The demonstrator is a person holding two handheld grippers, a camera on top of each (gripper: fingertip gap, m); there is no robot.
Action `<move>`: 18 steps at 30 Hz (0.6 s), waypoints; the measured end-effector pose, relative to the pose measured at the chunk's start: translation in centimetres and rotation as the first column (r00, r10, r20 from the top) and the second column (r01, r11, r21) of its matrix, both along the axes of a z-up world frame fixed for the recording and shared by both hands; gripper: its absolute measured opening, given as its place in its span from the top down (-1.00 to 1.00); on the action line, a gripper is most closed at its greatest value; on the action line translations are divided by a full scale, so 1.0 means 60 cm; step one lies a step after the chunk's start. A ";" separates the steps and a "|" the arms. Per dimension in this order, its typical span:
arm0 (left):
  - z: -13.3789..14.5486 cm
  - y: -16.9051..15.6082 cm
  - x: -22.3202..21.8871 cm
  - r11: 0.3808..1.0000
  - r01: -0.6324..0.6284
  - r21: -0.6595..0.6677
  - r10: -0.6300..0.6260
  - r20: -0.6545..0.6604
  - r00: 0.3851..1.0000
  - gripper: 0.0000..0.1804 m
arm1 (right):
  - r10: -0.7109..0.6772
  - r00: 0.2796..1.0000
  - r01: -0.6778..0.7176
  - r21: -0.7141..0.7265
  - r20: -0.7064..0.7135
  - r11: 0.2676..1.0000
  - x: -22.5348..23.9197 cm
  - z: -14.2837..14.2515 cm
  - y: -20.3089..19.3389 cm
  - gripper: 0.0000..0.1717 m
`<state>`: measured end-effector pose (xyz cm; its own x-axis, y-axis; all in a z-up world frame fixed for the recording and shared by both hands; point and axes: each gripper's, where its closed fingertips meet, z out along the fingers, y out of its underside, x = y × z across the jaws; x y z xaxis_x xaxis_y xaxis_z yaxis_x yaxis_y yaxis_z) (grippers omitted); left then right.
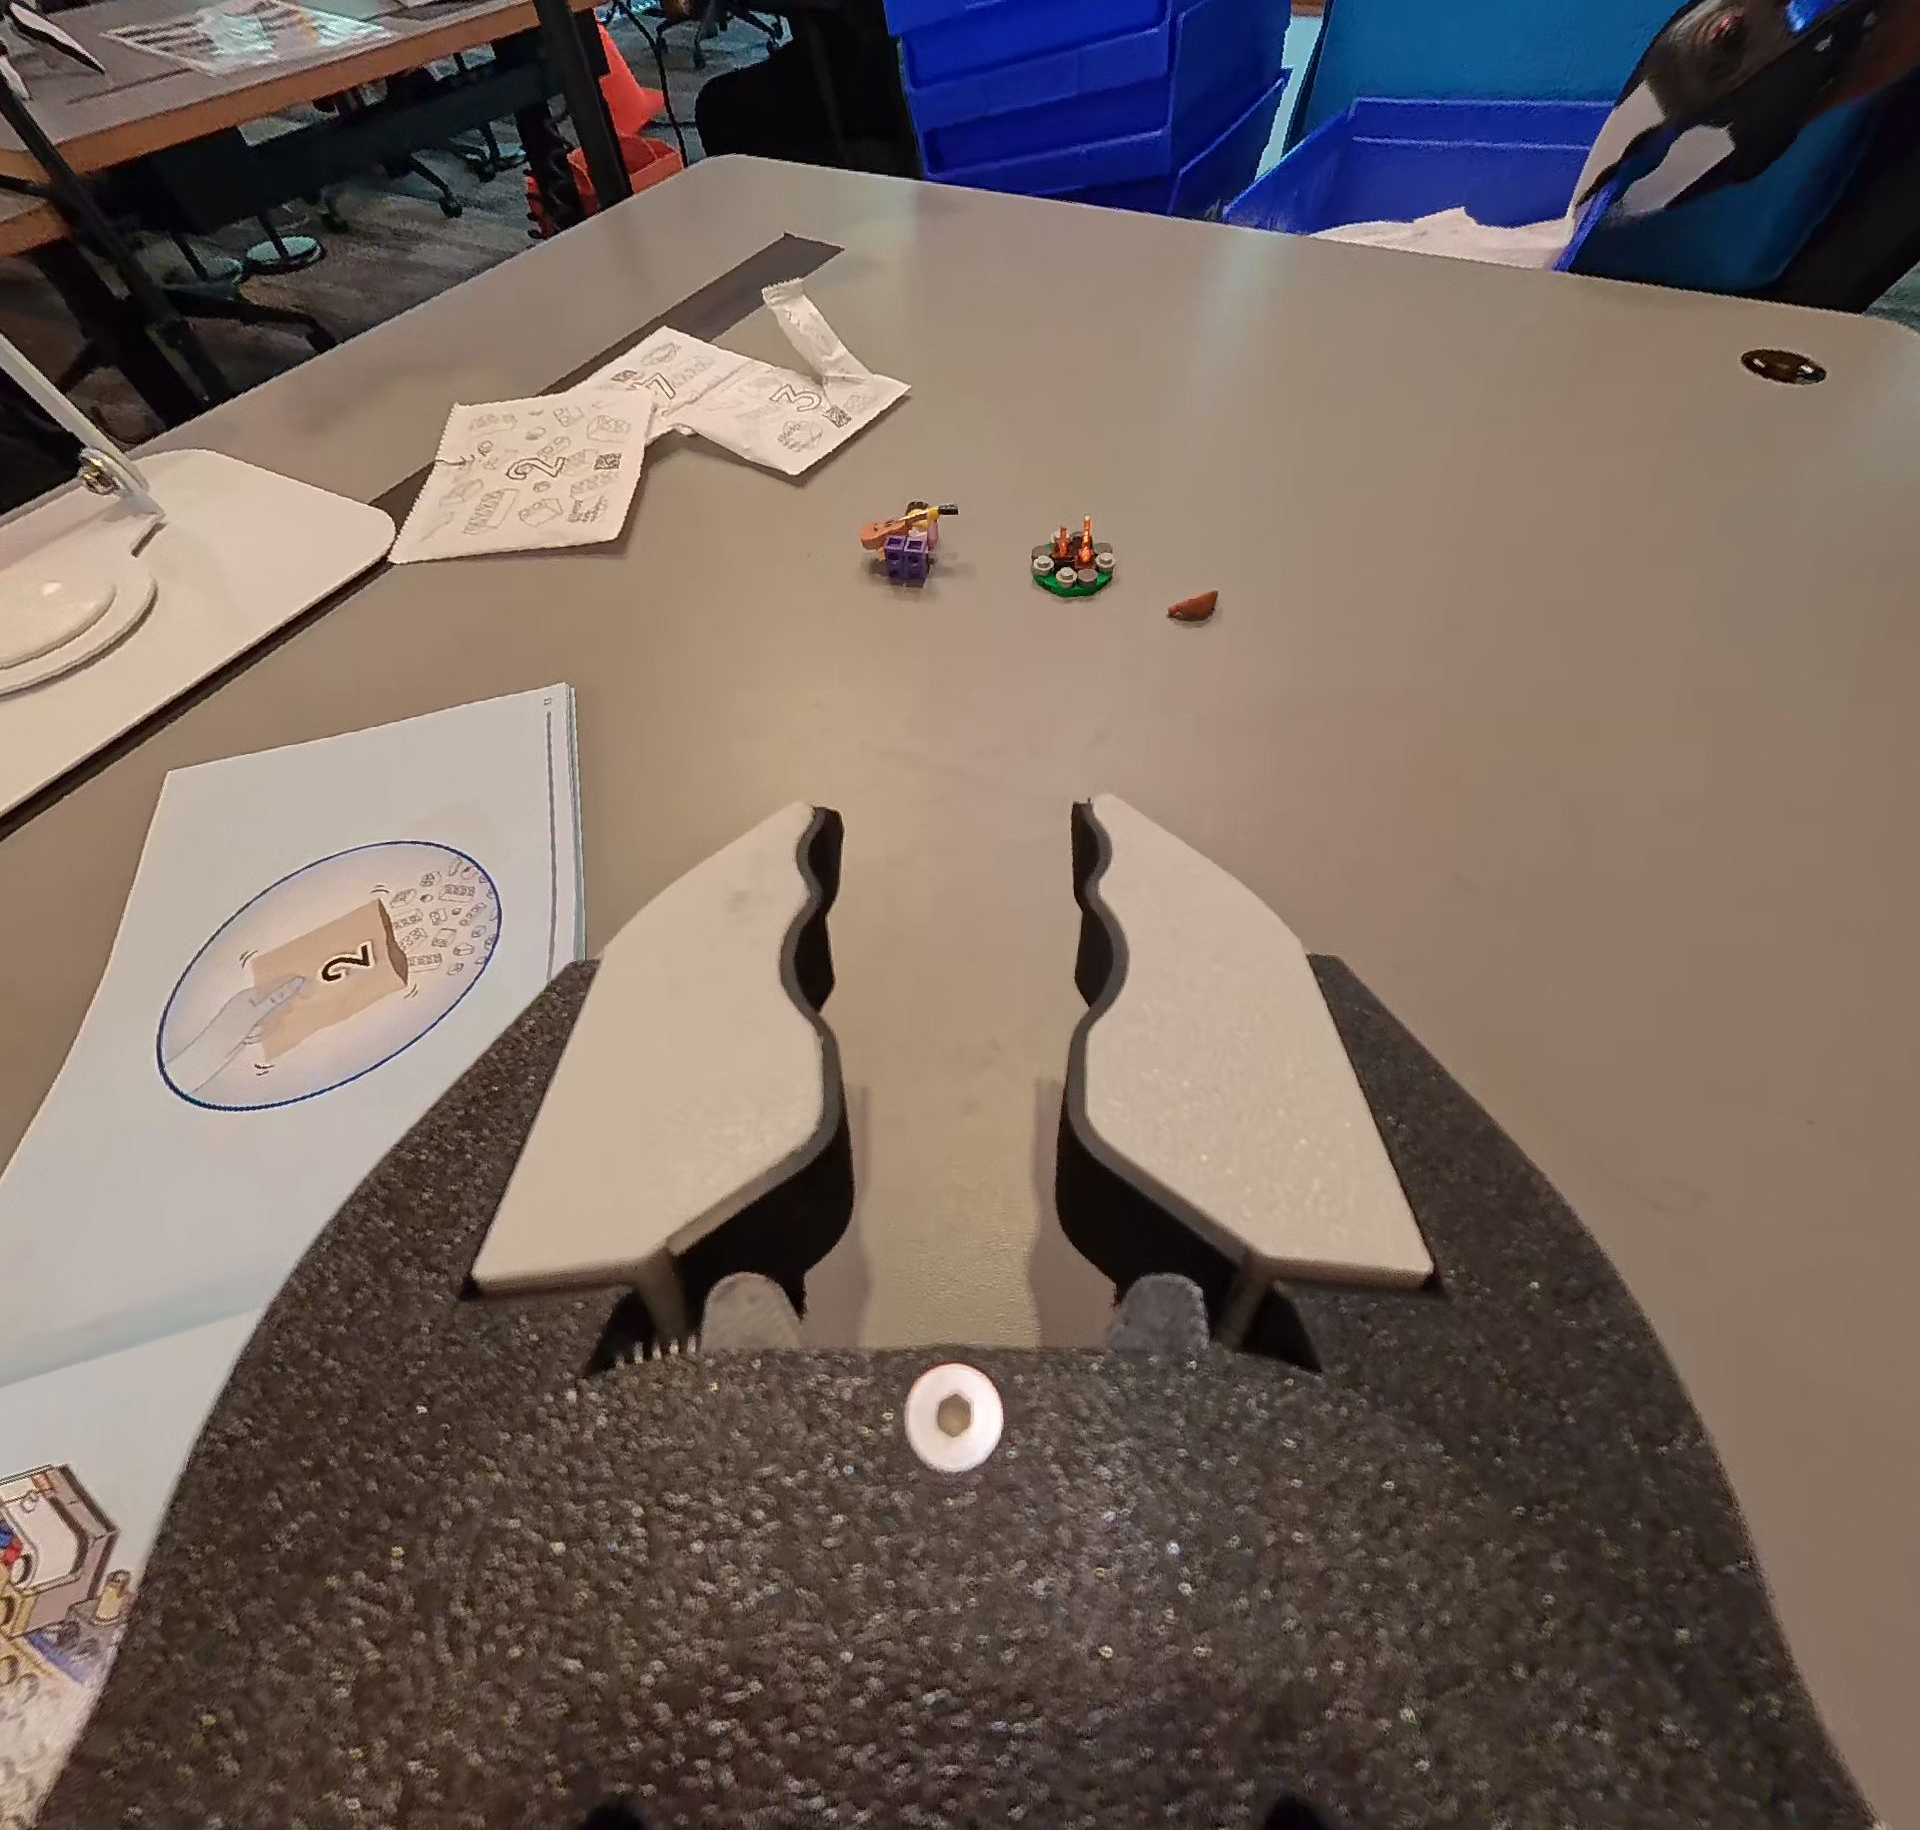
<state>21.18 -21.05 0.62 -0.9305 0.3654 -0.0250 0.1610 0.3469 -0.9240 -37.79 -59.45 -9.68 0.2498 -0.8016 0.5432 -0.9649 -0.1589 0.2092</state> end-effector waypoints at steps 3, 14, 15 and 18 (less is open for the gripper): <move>-0.002 0.000 -0.003 1.000 0.007 0.004 -0.007 0.001 1.000 0.52 | -0.025 0.999 0.025 -0.006 0.029 1.000 -0.008 0.035 0.008 0.83; 0.004 0.001 -0.007 1.000 0.012 -0.008 -0.012 0.004 1.000 0.52 | 0.095 0.990 -0.072 -0.204 0.106 0.976 0.029 0.234 0.062 0.84; 0.004 0.001 -0.007 1.000 0.011 -0.009 -0.011 0.005 1.000 0.53 | 0.138 0.984 -0.111 -0.215 0.115 0.970 0.050 0.250 0.076 0.84; 0.008 0.002 -0.008 1.000 0.010 -0.017 -0.010 0.009 1.000 0.53 | 0.269 0.952 -0.231 -0.233 0.145 0.945 0.123 0.282 0.125 0.85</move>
